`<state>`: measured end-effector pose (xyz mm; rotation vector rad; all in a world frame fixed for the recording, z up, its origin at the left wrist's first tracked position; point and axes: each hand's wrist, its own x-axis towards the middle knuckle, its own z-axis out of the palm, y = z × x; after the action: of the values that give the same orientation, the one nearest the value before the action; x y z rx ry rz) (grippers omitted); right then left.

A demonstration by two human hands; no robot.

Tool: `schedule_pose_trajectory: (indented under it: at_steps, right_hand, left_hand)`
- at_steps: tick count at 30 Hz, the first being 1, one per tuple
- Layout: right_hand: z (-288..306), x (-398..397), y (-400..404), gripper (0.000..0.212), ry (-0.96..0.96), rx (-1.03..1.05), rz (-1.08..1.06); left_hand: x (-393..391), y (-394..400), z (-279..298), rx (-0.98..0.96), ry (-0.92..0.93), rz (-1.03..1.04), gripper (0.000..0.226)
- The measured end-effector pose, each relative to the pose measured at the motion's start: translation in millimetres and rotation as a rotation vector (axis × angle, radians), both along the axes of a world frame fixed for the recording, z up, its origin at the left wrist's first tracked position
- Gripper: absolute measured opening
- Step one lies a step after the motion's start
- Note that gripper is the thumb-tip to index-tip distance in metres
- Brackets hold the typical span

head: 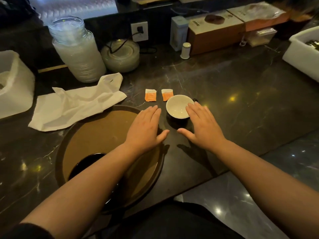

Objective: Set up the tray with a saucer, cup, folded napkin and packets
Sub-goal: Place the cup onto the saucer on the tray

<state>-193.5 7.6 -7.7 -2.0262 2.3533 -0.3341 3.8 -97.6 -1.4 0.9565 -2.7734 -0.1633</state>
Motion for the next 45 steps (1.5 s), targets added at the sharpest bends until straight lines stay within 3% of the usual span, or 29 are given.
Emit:
schedule_pose_trajectory:
  at_steps: [7, 16, 23, 30, 38, 45]
  right_hand:
    - [-15.2, -54.6, -23.8, 0.092, -0.064, 0.044, 0.032]
    - [-26.8, -87.6, -49.0, 0.109, -0.244, 0.106, 0.16]
    - [-30.0, -95.8, -61.0, 0.1, -0.371, 0.105, 0.202]
    - [-23.8, -90.3, -63.5, 0.091, -0.495, 0.119, 0.186]
    - [3.5, -51.8, -51.2, 0.091, -0.495, 0.051, 0.231]
    - [31.6, 29.5, -38.8, 0.093, -0.484, 0.027, 0.322]
  left_hand:
    - [-45.7, -17.2, -10.2, 0.116, 0.004, 0.059, 0.089]
    - [-65.8, -33.7, -22.8, 0.273, 0.094, 0.092, 0.081]
    - [-66.6, -36.6, -29.9, 0.417, 0.123, 0.131, 0.092]
    - [-64.0, -33.3, -28.9, 0.582, 0.206, 0.163, 0.088]
    - [-21.1, -18.3, -8.3, 0.521, 0.273, 0.16, 0.09]
    - [63.7, 10.7, 22.7, 0.459, 0.302, 0.193, 0.093]
